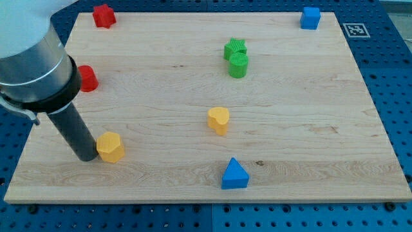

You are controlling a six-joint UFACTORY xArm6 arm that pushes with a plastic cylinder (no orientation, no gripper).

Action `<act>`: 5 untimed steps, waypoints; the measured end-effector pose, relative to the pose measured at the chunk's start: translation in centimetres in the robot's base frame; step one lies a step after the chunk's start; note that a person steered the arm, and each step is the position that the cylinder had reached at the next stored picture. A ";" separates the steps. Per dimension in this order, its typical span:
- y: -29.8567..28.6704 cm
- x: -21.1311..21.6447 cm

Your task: Move the yellow hexagon closer to the yellow heart

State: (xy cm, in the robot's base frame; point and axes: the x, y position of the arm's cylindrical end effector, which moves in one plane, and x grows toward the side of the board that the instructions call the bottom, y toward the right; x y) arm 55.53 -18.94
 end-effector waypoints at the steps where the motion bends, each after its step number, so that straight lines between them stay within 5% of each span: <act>1: 0.2 0.0; 5: 5.0 -0.1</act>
State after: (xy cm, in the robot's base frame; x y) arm 55.43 -13.98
